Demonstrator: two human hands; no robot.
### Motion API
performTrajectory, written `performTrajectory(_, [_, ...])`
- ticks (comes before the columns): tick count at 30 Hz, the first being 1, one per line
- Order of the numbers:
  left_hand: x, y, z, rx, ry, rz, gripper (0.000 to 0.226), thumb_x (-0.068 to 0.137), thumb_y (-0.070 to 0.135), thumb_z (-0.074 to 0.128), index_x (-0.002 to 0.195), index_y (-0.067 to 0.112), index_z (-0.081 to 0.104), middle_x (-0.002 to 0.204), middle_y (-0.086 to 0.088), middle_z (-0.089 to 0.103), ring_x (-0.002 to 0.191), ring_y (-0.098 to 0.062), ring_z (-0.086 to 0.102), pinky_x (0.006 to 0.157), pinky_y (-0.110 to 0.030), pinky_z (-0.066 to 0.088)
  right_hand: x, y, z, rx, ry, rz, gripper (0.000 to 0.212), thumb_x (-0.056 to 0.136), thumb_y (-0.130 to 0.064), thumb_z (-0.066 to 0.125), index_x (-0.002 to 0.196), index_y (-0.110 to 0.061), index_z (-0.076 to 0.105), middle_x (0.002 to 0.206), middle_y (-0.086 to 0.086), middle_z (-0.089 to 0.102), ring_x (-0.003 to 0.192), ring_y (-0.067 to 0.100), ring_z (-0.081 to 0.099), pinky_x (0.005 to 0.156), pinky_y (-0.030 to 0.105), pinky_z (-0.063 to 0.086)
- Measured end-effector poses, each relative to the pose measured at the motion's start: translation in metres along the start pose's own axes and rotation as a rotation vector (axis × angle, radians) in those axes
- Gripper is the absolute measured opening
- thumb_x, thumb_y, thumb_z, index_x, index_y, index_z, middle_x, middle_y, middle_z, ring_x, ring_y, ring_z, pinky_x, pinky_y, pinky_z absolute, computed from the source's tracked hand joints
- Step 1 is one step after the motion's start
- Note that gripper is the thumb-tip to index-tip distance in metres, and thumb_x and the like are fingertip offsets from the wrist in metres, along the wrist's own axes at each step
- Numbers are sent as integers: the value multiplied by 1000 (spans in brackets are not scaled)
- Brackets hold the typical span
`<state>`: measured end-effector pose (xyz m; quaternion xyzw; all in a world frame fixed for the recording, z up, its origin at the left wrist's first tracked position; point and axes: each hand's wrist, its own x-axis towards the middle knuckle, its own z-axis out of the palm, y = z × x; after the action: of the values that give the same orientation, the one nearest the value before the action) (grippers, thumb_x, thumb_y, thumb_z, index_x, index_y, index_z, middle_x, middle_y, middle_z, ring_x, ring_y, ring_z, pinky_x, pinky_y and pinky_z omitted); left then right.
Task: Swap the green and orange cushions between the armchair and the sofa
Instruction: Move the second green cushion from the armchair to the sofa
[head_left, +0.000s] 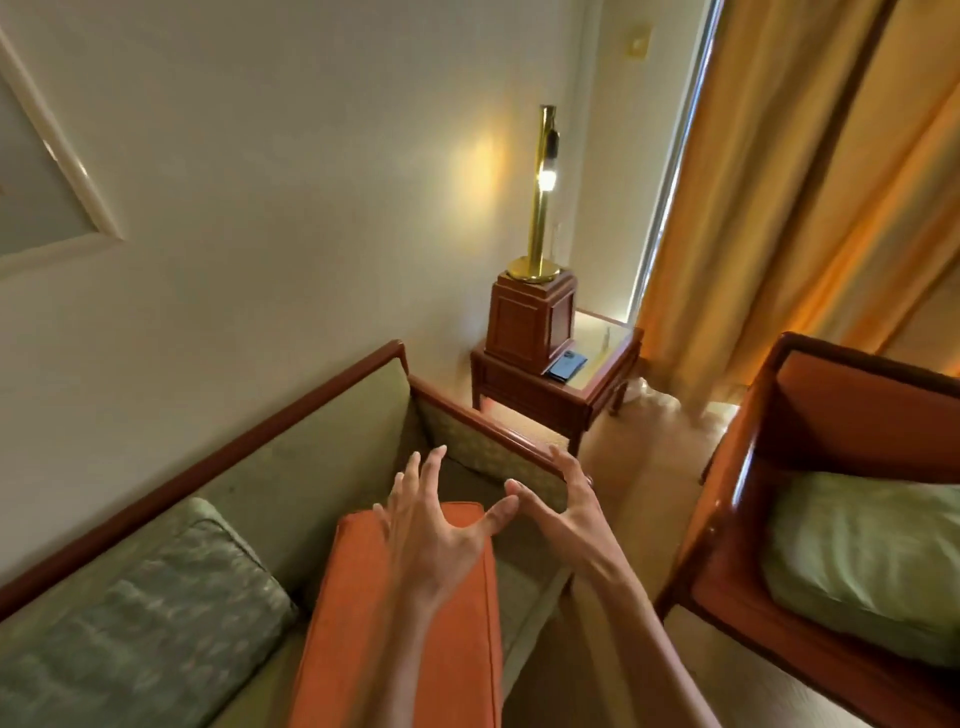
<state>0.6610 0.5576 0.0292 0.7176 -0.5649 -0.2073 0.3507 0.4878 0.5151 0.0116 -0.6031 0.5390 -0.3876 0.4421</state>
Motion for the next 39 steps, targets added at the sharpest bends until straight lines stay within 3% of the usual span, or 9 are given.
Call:
performTrajectory(5, [-27, 83, 83, 13, -114, 129, 126, 49, 106, 41, 154, 37, 25, 165, -2, 20, 152, -26, 15, 119, -65, 7, -49, 31, -122, -18, 162, 32, 94, 79, -62, 71, 154, -36, 21, 161, -5, 24, 137, 8, 29, 107, 31, 33])
performTrajectory(9, [-42, 151, 139, -7, -210, 294, 123, 51, 104, 45, 153, 37, 27, 164, 1, 24, 152, -22, 16, 119, -62, 5, -81, 54, -203, 20, 327, 83, 98, 72, -70, 74, 151, -42, 23, 162, -5, 25, 144, 16, 29, 111, 37, 35])
performTrajectory(13, [-51, 202, 195, 1, -356, 411, 122, 54, 99, 53, 155, 40, 17, 167, 1, 14, 153, -23, 11, 120, -64, 6, -111, 75, -264, 36, 493, 116, 98, 76, -62, 73, 155, -34, 21, 160, -5, 25, 135, 4, 28, 104, 26, 32])
performTrajectory(17, [-56, 242, 246, -19, -473, 485, 125, 51, 101, 51, 155, 42, 15, 167, 2, 11, 153, -22, 8, 121, -62, 8, -128, 96, -315, 27, 607, 176, 107, 66, -78, 72, 152, -42, 20, 160, -3, 26, 144, 16, 31, 114, 44, 37])
performTrajectory(19, [-55, 259, 271, -52, -526, 502, 127, 48, 103, 50, 155, 44, 14, 167, 3, 9, 153, -21, 6, 121, -60, 7, -130, 104, -338, 18, 649, 200, 112, 61, -84, 69, 153, -41, 21, 160, -4, 27, 143, 14, 31, 115, 44, 37])
performTrajectory(23, [-35, 291, 323, -77, -593, 552, 129, 48, 101, 56, 155, 42, 17, 167, 0, 11, 153, -20, 7, 122, -57, 5, -117, 124, -381, 18, 701, 215, 111, 63, -79, 71, 153, -37, 23, 159, -6, 28, 142, 9, 29, 113, 30, 32])
performTrajectory(29, [23, 349, 395, -92, -646, 623, 132, 43, 103, 55, 154, 42, 19, 167, -2, 14, 153, -19, 9, 122, -57, 6, -58, 147, -448, 2, 732, 245, 113, 61, -81, 71, 153, -39, 22, 162, -5, 23, 144, 10, 25, 110, 31, 31])
performTrajectory(35, [86, 408, 467, -105, -653, 693, 136, 38, 103, 55, 154, 44, 19, 167, 2, 8, 153, -15, -5, 122, -50, -4, 7, 175, -517, -37, 780, 270, 111, 63, -80, 69, 154, -41, 19, 163, -5, 20, 142, 8, 25, 110, 33, 31])
performTrajectory(39, [99, 424, 520, -81, -743, 680, 130, 42, 101, 58, 154, 45, 20, 167, 3, 9, 152, -12, -7, 123, -48, -3, 29, 201, -556, -11, 784, 340, 112, 59, -81, 71, 152, -45, 20, 161, -7, 23, 142, 9, 27, 110, 35, 33])
